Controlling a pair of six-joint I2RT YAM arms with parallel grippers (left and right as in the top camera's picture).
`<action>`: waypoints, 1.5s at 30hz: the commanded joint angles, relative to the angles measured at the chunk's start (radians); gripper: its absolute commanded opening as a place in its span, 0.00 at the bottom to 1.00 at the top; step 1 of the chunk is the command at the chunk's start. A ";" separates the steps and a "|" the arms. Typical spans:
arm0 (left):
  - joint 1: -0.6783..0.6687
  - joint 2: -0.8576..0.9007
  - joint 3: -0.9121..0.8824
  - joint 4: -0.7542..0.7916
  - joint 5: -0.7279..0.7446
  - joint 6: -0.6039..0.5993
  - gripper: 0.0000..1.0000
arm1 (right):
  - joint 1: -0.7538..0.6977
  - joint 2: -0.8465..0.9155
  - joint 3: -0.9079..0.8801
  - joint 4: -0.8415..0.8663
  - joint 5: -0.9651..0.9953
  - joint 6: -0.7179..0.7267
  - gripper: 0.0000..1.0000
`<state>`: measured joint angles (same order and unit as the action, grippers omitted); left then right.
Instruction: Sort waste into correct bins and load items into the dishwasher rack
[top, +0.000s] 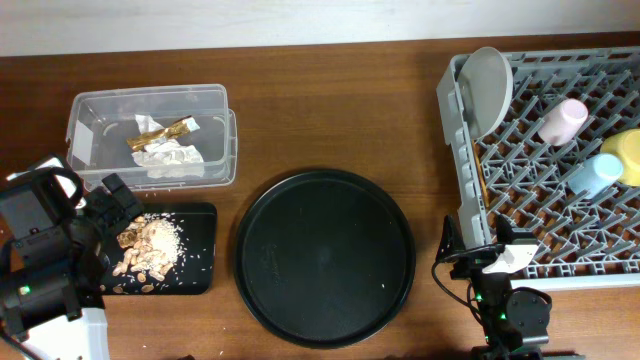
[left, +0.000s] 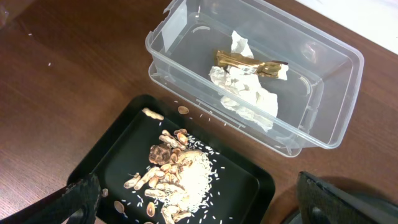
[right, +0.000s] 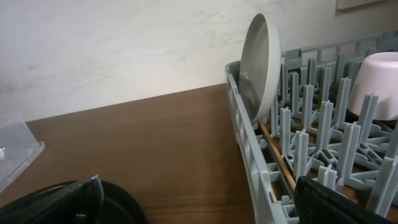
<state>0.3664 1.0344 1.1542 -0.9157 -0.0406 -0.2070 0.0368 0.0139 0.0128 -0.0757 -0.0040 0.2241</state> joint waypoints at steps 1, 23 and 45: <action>0.005 0.001 0.010 0.002 0.000 -0.009 0.99 | -0.005 -0.010 -0.007 -0.005 0.016 -0.010 0.99; 0.003 0.001 0.010 0.002 0.000 -0.009 0.99 | -0.005 0.028 -0.007 -0.004 0.016 -0.302 0.99; -0.032 -0.050 0.006 -0.095 -0.032 -0.002 0.99 | -0.005 0.028 -0.007 -0.005 0.016 -0.302 0.99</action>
<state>0.3641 1.0267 1.1542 -0.9600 -0.0528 -0.2066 0.0368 0.0387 0.0128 -0.0761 0.0002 -0.0788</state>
